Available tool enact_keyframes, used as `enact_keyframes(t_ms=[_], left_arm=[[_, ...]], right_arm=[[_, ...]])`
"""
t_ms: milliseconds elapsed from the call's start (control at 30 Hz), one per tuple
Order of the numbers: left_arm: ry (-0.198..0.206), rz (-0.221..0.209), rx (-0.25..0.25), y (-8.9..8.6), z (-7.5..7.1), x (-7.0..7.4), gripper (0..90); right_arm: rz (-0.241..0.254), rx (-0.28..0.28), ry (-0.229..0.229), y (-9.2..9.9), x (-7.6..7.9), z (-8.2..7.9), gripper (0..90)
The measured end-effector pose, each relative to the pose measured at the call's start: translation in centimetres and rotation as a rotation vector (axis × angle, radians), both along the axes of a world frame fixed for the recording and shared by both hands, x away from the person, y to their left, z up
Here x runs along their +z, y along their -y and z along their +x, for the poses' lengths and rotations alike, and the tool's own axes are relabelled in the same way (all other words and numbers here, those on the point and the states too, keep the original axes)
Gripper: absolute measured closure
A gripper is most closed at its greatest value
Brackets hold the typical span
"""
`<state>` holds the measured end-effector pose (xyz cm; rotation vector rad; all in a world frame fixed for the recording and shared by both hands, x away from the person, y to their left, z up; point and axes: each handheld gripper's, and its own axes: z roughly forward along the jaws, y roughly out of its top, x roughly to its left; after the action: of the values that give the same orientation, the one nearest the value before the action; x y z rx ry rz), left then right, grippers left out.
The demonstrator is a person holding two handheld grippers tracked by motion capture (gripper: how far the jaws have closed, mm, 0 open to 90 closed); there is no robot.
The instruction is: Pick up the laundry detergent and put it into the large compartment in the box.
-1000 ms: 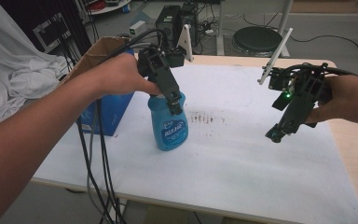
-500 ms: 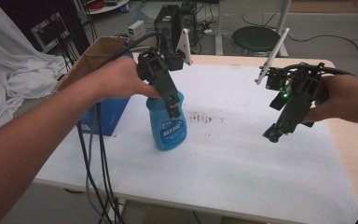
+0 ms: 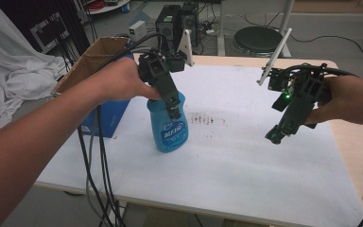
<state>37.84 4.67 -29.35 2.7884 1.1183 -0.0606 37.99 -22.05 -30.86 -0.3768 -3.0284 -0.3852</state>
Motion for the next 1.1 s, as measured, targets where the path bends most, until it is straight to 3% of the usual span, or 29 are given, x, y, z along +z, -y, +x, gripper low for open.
enact_keyframes(t_ms=[833,1100], left_arm=[[0.013,-0.005,0.002,-0.01,-0.23,0.04,36.4],[0.009,0.009,0.011,0.05,-0.25,0.17,37.6]], right_arm=[[0.007,0.0,-0.003,-0.09,0.02,-0.03,2.7],[0.011,-0.002,-0.003,-0.08,0.05,-0.05,2.7]])
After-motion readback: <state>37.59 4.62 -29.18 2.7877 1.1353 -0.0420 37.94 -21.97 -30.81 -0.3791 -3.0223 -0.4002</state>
